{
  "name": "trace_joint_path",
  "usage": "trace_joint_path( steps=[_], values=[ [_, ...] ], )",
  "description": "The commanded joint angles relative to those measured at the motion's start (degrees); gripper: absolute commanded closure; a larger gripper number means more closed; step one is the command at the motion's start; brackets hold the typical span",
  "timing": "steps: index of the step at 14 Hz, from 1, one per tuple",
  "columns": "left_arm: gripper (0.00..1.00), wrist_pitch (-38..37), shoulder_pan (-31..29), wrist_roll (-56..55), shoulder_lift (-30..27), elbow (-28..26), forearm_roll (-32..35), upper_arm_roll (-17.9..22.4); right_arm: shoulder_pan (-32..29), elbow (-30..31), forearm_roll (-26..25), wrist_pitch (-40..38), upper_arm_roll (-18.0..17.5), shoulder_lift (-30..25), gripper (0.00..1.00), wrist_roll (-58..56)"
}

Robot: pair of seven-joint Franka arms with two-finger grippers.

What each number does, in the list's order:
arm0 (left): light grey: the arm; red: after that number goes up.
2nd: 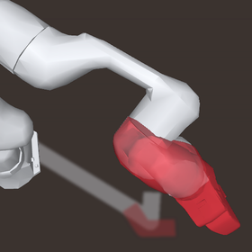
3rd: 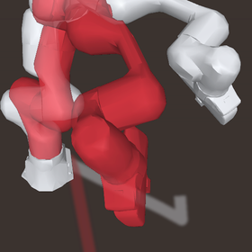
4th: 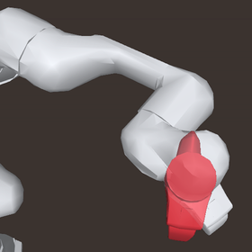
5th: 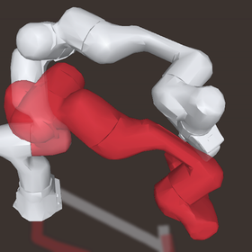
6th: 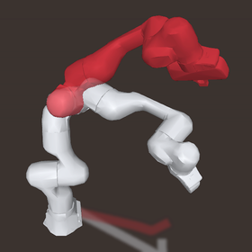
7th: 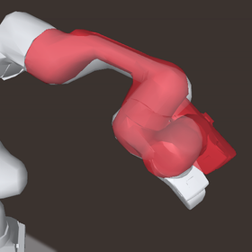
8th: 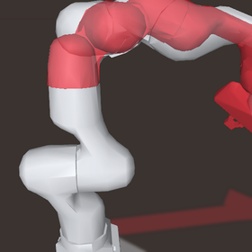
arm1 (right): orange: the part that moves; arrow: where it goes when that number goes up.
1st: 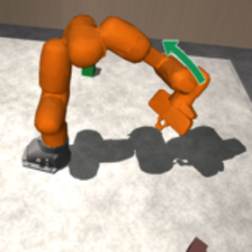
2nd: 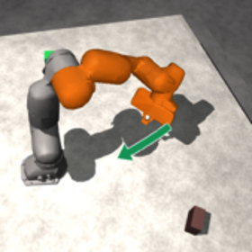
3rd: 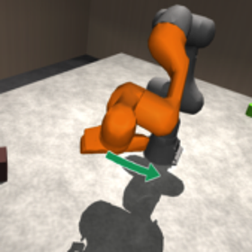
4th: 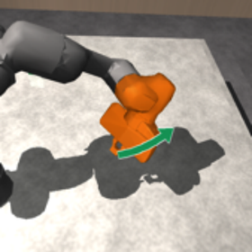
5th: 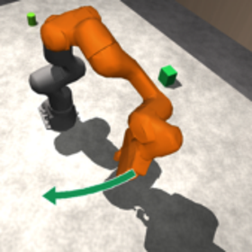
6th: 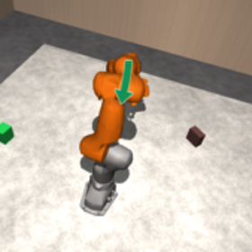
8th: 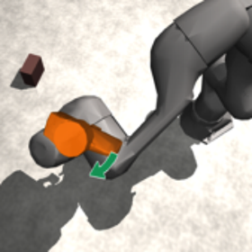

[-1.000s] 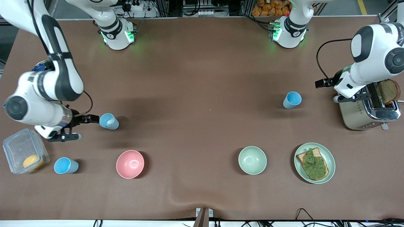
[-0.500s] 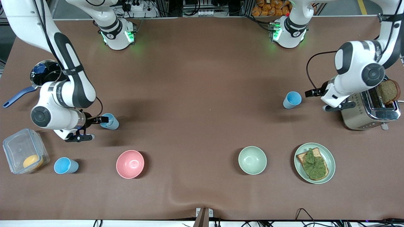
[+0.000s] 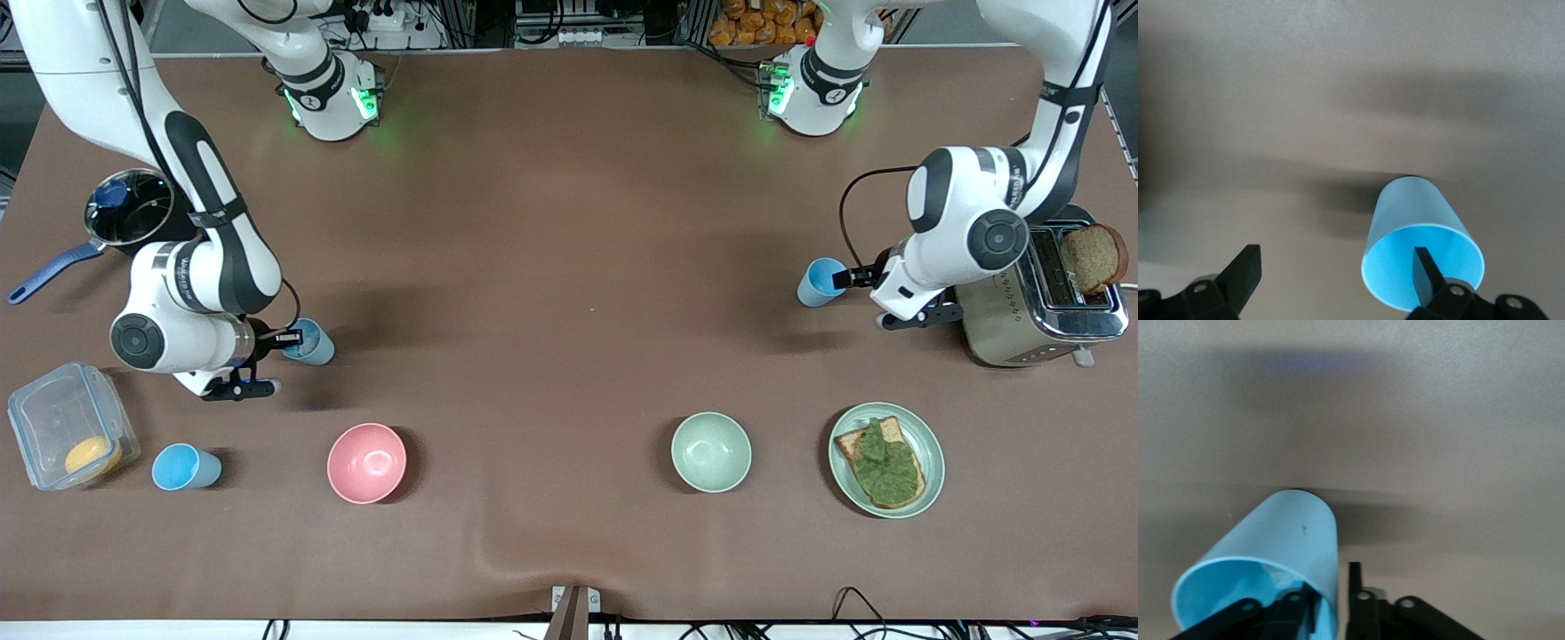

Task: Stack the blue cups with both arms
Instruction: 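Lift the blue cup with the right gripper while the left gripper lifts its cup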

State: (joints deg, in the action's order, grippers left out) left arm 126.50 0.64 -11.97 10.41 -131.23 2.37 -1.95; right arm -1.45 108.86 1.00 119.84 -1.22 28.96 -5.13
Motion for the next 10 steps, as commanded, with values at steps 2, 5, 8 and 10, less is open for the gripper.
trace_joint_path(
  steps=[2, 5, 8, 10],
  values=[
    [0.00, 1.38, 0.24, -3.32, 1.72, 0.10, 0.53, -1.39, 0.40, -3.47, 0.58, -6.35, -0.36, -1.01, 1.00, -0.23],
    [0.00, 1.47, 0.41, -3.50, 2.51, 0.10, 0.53, -1.48, 1.27, -7.86, 1.02, -12.95, -2.02, -2.15, 1.00, 0.56],
    [0.52, 2.78, 0.33, -4.02, 3.56, 0.10, 0.53, -2.18, 6.00, -8.31, 6.01, -13.06, -3.52, -3.21, 1.00, 4.24],
    [1.00, 2.96, 0.50, -5.77, 3.83, 0.10, 0.62, -2.36, 10.66, -9.62, 10.23, -12.18, -3.53, -3.21, 1.00, 8.45]
  ],
)
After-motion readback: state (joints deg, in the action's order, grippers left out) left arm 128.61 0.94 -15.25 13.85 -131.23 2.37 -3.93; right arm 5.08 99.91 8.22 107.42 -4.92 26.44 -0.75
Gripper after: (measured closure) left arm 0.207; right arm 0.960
